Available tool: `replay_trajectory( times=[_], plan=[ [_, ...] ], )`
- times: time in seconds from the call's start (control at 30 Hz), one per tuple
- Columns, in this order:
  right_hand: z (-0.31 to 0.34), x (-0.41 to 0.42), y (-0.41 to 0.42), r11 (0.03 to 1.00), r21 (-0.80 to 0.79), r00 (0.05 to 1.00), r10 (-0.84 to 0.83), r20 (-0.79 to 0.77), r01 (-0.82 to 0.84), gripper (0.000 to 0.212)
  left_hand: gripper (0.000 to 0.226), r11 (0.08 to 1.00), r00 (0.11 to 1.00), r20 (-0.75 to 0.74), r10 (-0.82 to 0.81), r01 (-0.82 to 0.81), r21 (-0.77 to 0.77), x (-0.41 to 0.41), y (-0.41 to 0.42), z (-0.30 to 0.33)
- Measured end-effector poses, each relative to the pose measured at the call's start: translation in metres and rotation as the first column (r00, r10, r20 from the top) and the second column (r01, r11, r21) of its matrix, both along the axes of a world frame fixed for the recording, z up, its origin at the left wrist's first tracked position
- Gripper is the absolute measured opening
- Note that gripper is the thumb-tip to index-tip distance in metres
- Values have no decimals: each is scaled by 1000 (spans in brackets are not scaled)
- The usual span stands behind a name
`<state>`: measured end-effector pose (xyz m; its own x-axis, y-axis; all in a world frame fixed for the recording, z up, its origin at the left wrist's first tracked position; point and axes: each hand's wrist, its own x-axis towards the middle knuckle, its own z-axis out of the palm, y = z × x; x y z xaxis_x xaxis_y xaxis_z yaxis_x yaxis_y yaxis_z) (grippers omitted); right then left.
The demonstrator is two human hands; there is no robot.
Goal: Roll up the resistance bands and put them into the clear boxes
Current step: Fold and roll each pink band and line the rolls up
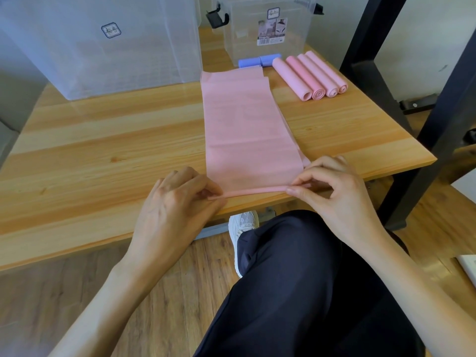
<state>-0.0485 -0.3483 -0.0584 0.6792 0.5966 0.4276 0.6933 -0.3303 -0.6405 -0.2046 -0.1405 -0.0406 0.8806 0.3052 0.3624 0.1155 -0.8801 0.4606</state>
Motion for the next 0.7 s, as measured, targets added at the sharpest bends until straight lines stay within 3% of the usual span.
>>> replay_trajectory(
  times=[0.33, 0.47, 0.6, 0.7],
  plan=[
    [13, 2, 1, 991, -127, 998, -44, -49, 37, 26, 5, 984, 990, -128, -59, 36, -177, 3, 10, 16],
    [15, 2, 4, 991, -118, 995, -73, -71, 64, 18, 7, 984, 995, -91, -33, 16, -178, 5, 10, 14],
    [11, 1, 5, 997, -58, 998, -57, -37, 55, 15, 20, 995, 994, -74, -82, 77, -65, 5, 7, 8],
    [7, -1, 3, 999, -30, 999, -40, 6, 40, 27, 27, 998, 997, -37, -64, 64, -1, 3, 6, 2]
  ],
)
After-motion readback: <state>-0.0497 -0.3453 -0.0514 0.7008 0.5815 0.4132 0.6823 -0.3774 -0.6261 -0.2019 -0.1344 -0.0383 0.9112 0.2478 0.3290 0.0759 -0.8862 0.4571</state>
